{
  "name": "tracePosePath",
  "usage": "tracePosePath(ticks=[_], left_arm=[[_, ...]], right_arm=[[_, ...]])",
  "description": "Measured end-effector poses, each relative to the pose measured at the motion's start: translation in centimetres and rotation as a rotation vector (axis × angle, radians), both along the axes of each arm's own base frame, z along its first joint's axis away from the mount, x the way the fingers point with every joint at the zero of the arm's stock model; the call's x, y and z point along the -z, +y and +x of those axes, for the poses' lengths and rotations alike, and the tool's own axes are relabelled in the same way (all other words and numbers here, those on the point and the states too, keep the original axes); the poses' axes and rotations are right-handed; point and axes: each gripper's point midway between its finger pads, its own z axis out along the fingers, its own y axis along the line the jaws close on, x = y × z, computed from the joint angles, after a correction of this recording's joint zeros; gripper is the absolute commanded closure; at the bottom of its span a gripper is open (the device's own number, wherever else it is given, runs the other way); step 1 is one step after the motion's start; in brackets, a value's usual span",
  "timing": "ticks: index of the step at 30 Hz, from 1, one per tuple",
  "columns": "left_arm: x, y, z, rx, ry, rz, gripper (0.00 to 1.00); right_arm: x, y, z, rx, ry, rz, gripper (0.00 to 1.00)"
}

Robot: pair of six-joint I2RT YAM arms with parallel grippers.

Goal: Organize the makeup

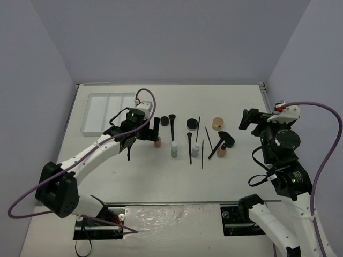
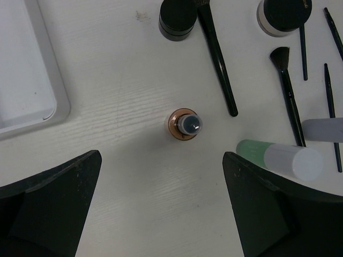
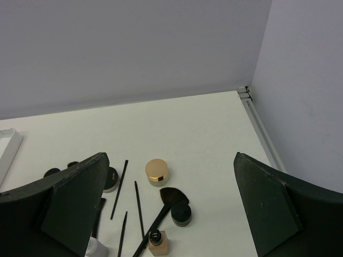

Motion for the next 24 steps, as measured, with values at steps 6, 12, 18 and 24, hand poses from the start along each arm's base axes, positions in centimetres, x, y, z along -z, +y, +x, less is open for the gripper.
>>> tracePosePath(ticks=[6, 12, 18, 24], left_arm=[[2.8, -1.3, 1.1, -0.006, 0.035, 0.026, 0.13], [4.4, -2.7, 1.7, -0.001, 0.043, 0.042, 0.15], [6.2, -3.2, 2.0, -0.01, 0.059, 0.071, 0.19], [8.1, -2.9, 2.1, -0.036, 0.084, 0.111, 0.26]], right_arm=[[0.1, 0.0, -0.1, 0.0, 0.002, -0.001, 0.0], [0.0, -0.1, -0.3, 0.0, 0.002, -0.006, 0.0], [0.2, -0.2, -0.4, 0.0, 0.009, -0.02, 0.0], [0.3, -0.1, -0.4, -0.007, 0.013, -0.033, 0.0]])
